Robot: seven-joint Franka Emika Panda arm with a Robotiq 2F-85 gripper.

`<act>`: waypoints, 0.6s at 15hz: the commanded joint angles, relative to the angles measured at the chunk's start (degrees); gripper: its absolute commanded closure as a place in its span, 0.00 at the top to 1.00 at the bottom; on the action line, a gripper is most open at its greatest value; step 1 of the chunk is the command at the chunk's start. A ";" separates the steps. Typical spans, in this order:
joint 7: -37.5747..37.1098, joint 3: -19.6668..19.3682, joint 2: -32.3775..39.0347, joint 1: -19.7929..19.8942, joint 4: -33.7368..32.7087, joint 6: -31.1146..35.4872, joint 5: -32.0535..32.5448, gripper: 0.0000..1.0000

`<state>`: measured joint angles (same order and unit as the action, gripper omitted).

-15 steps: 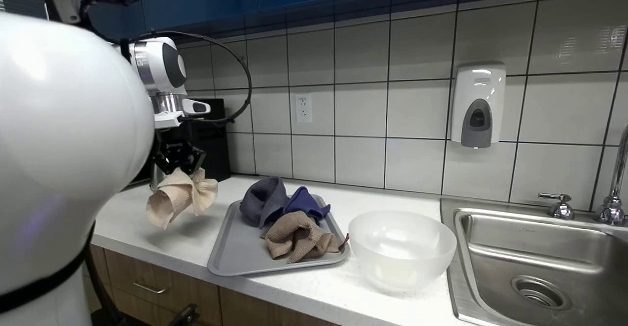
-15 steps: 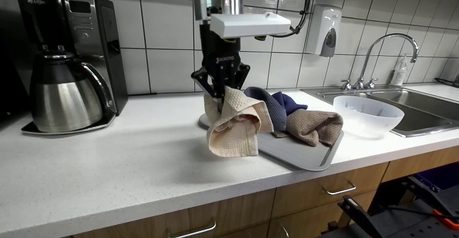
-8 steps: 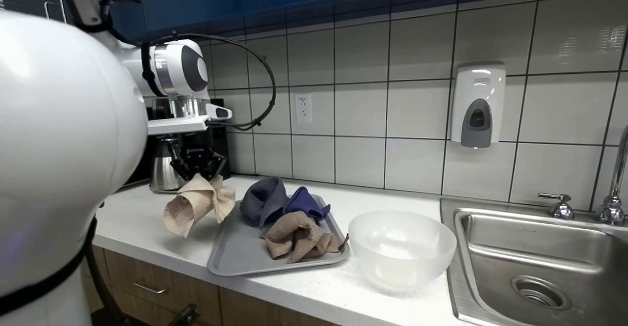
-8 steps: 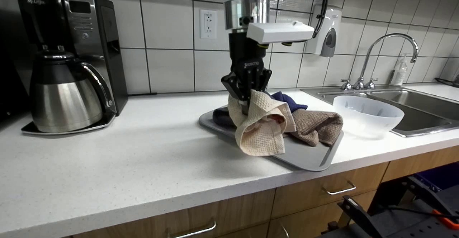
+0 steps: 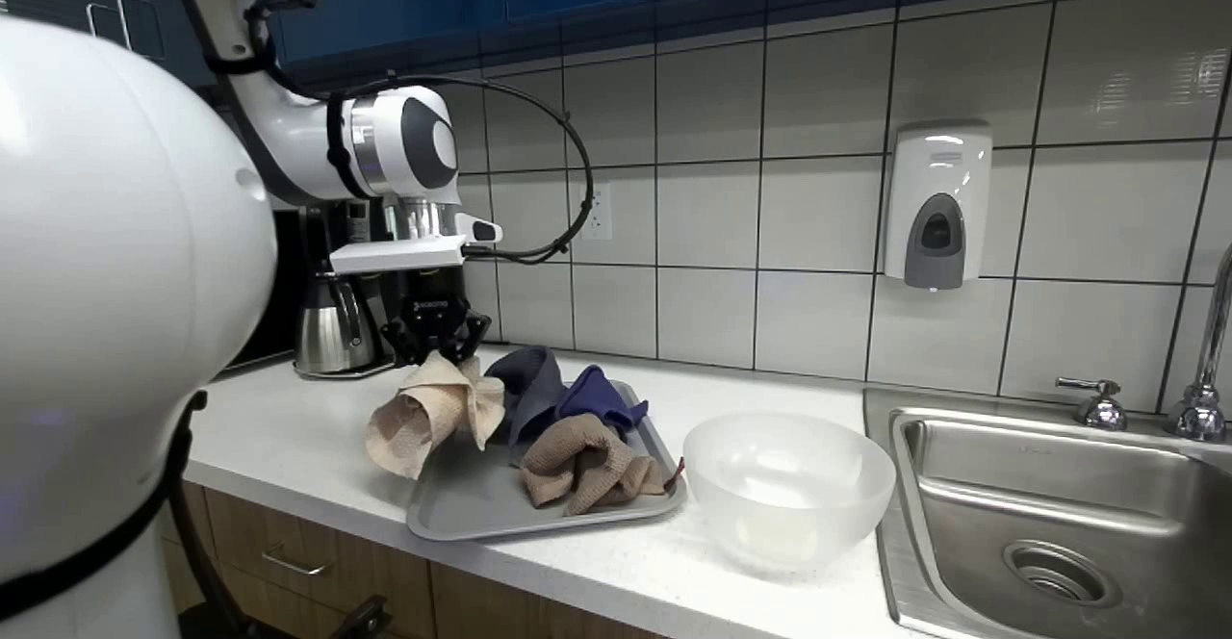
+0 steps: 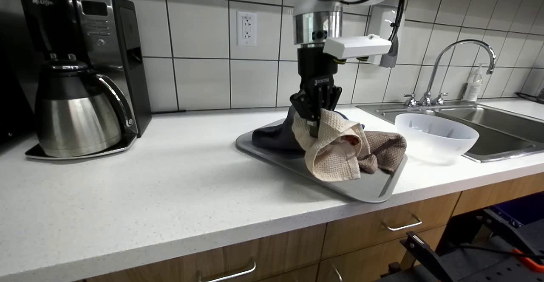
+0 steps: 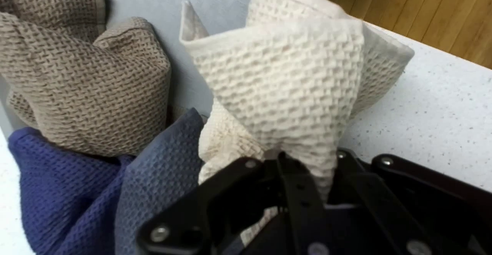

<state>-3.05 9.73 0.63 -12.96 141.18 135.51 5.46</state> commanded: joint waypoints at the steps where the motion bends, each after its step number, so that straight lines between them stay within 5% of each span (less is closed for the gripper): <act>1: 3.34 -0.69 -0.99 1.97 1.40 1.31 0.68 0.03; 9: 2.12 -2.74 3.02 3.96 1.22 4.73 5.97 0.03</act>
<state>-0.97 7.30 2.50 -10.07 142.21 138.29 9.14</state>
